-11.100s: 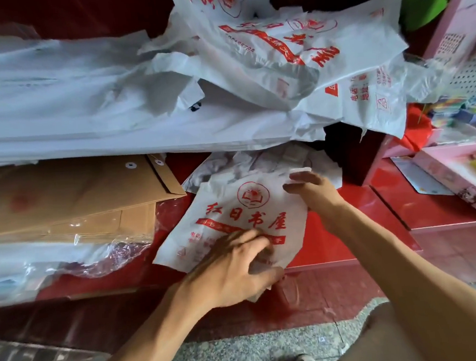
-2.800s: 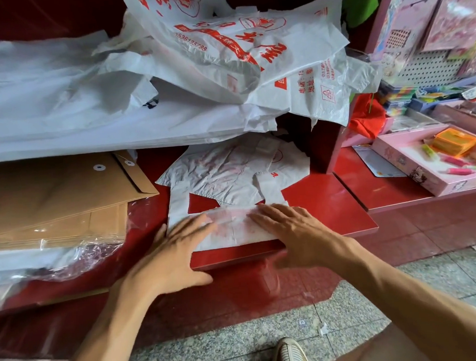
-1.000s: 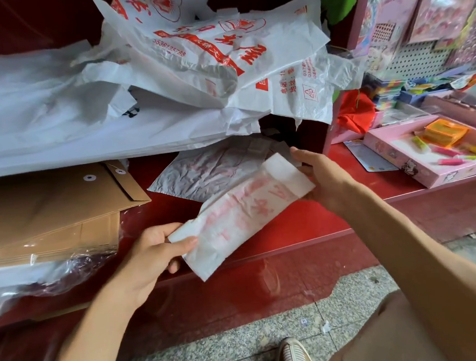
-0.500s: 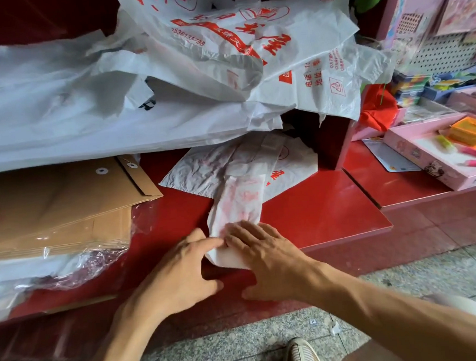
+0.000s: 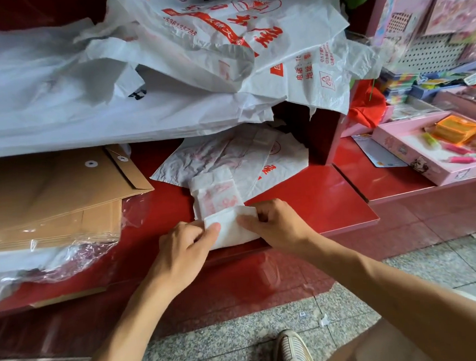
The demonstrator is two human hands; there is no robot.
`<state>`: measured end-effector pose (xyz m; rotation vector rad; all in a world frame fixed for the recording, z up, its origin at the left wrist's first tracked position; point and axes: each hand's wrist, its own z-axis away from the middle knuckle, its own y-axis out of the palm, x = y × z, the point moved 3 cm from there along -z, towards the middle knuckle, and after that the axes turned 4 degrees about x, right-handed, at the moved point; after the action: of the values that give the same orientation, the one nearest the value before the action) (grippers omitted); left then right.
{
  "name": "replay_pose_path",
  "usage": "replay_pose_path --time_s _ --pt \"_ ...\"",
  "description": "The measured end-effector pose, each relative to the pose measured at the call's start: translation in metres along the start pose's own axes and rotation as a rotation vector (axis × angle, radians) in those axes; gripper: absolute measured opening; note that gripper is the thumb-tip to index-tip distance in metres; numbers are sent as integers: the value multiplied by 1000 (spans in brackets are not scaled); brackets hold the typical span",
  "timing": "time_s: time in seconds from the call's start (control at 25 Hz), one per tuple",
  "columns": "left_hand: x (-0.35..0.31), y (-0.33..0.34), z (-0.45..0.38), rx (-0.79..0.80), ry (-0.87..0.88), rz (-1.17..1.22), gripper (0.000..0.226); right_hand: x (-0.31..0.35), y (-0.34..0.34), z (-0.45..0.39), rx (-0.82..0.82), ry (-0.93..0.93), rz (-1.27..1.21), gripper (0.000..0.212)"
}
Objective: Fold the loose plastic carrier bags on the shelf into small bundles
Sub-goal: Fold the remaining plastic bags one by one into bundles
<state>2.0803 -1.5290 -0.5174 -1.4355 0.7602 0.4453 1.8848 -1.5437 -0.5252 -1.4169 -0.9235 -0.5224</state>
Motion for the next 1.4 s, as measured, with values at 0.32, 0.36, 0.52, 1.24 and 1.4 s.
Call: replay_pose_path --time_s 0.32,0.36,0.52,1.24,1.4 --pt "12 -1 2 -150 216 -265 42 21 8 -5 73 -233 629 46" --pt "14 -2 1 -110 242 -323 44 24 8 -2 191 -261 681 52" --pt "18 -4 2 217 214 -527 83 17 5 2 344 -224 822 62" --pt "19 9 -3 186 269 -435 99 16 10 5 344 -295 799 69" --pt "11 1 -2 43 242 -175 81 21 -5 0 221 -149 230 33"
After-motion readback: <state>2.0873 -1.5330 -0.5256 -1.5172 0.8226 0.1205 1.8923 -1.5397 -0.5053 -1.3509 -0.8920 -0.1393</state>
